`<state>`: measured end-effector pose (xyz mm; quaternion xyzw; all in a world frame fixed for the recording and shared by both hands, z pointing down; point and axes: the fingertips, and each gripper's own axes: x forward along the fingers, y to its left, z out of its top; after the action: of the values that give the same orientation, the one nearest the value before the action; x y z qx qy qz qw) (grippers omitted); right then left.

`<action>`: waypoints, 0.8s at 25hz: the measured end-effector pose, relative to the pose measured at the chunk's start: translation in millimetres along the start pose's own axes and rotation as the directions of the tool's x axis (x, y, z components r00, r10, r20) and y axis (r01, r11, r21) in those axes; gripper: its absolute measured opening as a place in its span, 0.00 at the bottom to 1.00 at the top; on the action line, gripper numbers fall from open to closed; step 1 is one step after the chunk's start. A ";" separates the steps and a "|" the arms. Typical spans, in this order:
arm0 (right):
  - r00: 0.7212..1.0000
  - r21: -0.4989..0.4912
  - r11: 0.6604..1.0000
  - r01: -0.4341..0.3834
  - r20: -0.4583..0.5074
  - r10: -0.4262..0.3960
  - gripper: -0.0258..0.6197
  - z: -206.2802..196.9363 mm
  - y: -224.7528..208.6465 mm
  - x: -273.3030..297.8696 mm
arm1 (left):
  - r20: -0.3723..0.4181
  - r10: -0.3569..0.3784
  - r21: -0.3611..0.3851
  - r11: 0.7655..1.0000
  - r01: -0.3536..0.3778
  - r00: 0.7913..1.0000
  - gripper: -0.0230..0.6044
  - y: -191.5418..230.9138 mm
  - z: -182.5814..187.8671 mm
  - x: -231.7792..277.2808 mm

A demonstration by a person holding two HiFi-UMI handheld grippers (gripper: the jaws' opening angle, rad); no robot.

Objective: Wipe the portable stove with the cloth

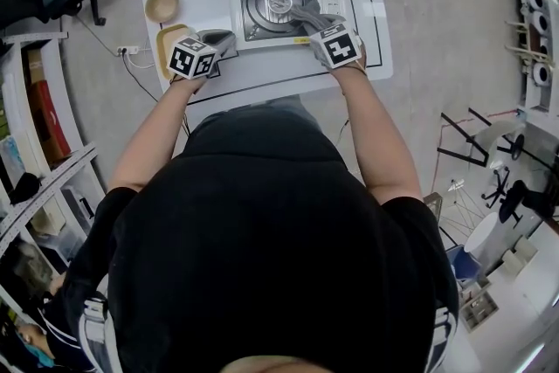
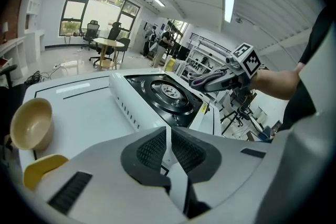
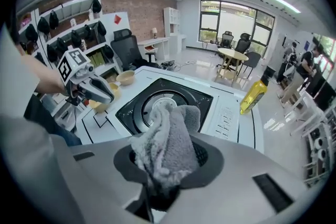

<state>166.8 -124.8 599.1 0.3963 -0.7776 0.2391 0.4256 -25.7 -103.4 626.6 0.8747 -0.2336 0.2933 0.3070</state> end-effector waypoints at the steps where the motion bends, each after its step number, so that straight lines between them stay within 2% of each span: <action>1: 1.000 0.018 1.000 0.001 0.018 -0.001 0.21 2.5 0.0 -6.8 | 0.011 -0.001 -0.002 1.000 0.001 1.000 0.11 -0.3 3.0 -4.9; 9: 0.986 0.083 0.996 0.037 0.158 -0.050 0.21 32.6 1.1 -63.3 | 0.089 -0.018 0.010 1.000 0.018 0.996 0.11 -13.5 22.1 -46.2; 13: 0.960 0.087 0.996 0.018 0.276 -0.042 0.22 57.5 10.6 -100.9 | 0.138 -0.037 0.037 0.999 0.032 0.990 0.11 -27.4 39.9 -69.8; 20: 0.916 0.081 0.996 0.037 0.396 -0.066 0.23 85.3 23.9 -161.3 | 0.227 -0.048 0.077 0.997 0.031 0.973 0.11 -40.9 75.4 -111.7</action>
<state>159.1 -105.1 416.3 0.4720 -0.8281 0.1698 0.2503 -54.1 -100.0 488.6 0.9178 -0.2389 0.1929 0.2516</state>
